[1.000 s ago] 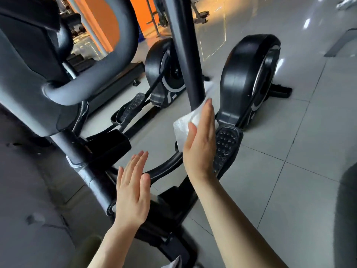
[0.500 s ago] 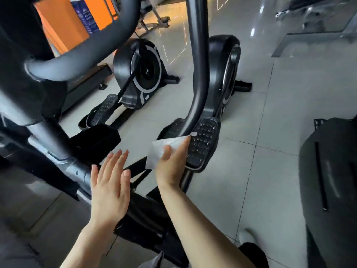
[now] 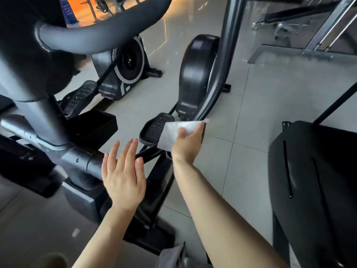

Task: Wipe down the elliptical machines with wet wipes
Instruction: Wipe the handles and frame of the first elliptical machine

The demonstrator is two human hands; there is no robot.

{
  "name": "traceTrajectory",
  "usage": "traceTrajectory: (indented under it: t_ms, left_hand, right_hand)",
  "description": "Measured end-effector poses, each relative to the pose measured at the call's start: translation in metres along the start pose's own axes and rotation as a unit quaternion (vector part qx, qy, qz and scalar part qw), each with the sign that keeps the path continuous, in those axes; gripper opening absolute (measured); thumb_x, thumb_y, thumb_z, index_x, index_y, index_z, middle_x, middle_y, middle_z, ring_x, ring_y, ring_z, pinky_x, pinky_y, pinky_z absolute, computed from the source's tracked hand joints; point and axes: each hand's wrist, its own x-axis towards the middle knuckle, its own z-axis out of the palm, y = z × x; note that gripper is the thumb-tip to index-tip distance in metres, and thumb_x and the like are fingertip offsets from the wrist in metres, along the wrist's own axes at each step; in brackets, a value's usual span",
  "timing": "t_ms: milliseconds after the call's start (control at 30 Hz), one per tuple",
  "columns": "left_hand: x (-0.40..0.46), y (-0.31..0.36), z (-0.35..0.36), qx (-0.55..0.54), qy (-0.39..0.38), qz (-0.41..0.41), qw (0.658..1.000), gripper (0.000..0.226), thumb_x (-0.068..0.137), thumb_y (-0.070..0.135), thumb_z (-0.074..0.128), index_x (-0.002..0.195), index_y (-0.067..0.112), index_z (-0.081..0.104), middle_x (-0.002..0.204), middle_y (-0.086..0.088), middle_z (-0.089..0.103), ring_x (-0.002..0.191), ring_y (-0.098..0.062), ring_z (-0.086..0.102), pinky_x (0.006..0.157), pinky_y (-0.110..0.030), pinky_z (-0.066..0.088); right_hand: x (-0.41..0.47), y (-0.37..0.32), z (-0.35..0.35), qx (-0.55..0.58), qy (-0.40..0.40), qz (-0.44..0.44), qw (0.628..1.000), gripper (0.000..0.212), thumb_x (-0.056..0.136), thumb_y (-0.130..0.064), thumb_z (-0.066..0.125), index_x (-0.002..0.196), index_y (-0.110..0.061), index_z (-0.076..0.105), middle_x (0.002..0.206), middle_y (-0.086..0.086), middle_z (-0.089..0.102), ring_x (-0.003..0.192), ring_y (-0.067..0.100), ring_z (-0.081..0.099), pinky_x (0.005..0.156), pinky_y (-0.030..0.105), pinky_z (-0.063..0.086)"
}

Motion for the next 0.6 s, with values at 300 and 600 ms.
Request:
traceTrajectory:
  t_ms: [300,600]
  left_hand:
    - [-0.001,-0.005,-0.001,-0.039,0.004,-0.019,0.999,0.050,0.104,0.030,0.024,0.136,0.004,0.054,0.132,-0.008,0.062,0.135,-0.030,0.045,0.112,-0.045,0.027]
    - [-0.002,-0.004,-0.002,-0.026,0.012,-0.024,0.999,0.049,0.103,0.029,0.026,0.138,0.008,0.053,0.128,-0.010,0.064,0.134,-0.033,0.046,0.111,-0.049,0.029]
  right_hand:
    - [-0.046,0.016,0.023,0.052,-0.052,0.117,0.990,0.036,0.094,-0.017,0.060,0.125,-0.008,0.045,0.113,0.002,0.055,0.106,0.022,0.059,0.087,0.027,0.046]
    - [0.038,0.005,-0.037,-0.220,-0.006,-0.295,0.930,0.066,0.098,-0.001,0.044,0.156,-0.009,0.012,0.164,0.010,0.006,0.146,0.028,0.026,0.113,0.034,0.035]
